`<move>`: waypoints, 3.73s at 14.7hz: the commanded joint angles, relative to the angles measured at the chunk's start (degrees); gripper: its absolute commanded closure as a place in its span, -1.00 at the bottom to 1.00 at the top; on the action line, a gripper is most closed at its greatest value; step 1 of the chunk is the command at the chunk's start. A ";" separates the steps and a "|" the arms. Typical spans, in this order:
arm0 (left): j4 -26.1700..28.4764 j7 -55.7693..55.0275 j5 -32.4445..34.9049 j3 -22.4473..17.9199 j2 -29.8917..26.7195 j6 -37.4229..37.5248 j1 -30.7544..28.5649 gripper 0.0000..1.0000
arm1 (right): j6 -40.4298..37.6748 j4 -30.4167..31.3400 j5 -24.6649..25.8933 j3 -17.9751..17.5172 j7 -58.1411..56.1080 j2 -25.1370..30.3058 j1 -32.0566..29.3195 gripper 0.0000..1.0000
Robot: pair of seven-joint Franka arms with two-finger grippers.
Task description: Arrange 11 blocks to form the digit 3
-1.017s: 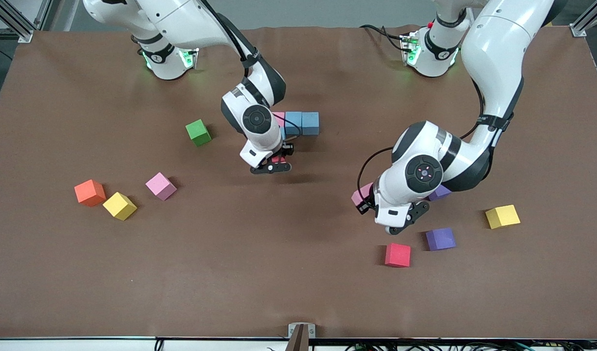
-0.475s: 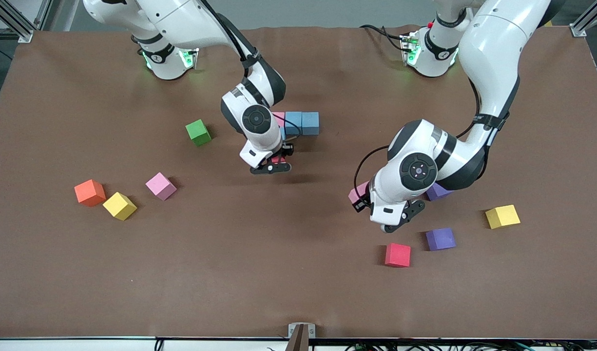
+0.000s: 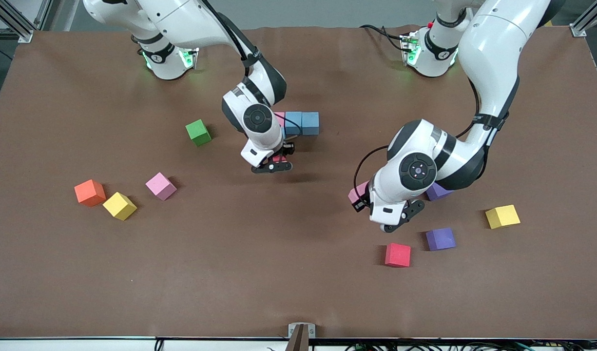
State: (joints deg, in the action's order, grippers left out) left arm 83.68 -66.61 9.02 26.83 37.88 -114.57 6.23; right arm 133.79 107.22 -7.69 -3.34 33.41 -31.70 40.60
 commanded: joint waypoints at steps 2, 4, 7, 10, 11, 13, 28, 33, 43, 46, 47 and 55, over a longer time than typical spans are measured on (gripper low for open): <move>-0.18 0.78 -0.14 0.07 -0.18 0.67 0.36 0.59 | 0.16 2.82 -0.31 -0.35 0.08 2.43 -0.17 0.37; -0.18 0.78 -0.14 -0.02 -0.17 0.67 0.80 0.59 | 0.16 2.82 -0.39 -0.35 0.08 2.43 -0.17 0.36; -0.18 0.78 -0.14 0.07 -0.17 0.67 0.80 0.59 | 0.16 2.82 -0.39 -0.35 0.08 2.43 -0.09 0.35; -0.18 0.87 -0.14 -0.02 0.00 0.67 0.80 0.59 | -0.19 2.73 -0.39 -0.35 1.39 2.43 -0.09 -0.99; -0.18 0.87 -0.14 0.07 0.00 0.67 0.80 0.59 | -0.20 2.56 -0.39 -0.44 2.53 2.52 -0.17 -1.00; -0.18 0.87 -0.14 -0.02 0.00 0.67 0.80 0.59 | -0.20 2.03 -0.31 -0.35 4.73 2.78 -0.17 -1.00; 4.99 -33.72 -0.32 -0.11 2.02 -10.38 9.23 0.59 | -24.02 -10.01 0.40 2.82 -6.93 11.31 -25.19 -1.00; 10.80 -53.23 -0.14 -0.11 1.41 -17.17 11.87 0.58 | -22.35 -8.34 3.72 2.82 -19.12 10.87 -33.56 -1.00; 16.08 -81.47 0.21 -0.20 1.23 -22.71 17.06 0.58 | -19.55 -1.59 8.12 2.82 -54.84 9.02 -37.61 -1.00; 16.17 -85.35 0.30 -0.37 1.41 -22.71 19.16 0.58 | -13.84 2.81 8.31 2.82 -66.13 9.02 -39.11 -1.00; 16.17 -85.79 0.47 -0.37 1.41 -22.80 19.26 0.58 | -12.17 4.04 8.22 2.82 -69.93 9.02 -39.37 -1.00; 17.05 -87.20 2.58 -0.37 1.85 -25.17 20.40 0.58 | -6.09 10.29 8.22 2.64 -74.63 9.02 -39.02 -1.00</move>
State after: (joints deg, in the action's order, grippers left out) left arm 99.50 -152.03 10.43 26.82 40.71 -138.00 26.21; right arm 125.71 114.65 -0.50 0.17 -40.32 -24.08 2.10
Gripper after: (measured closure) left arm 0.432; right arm 0.000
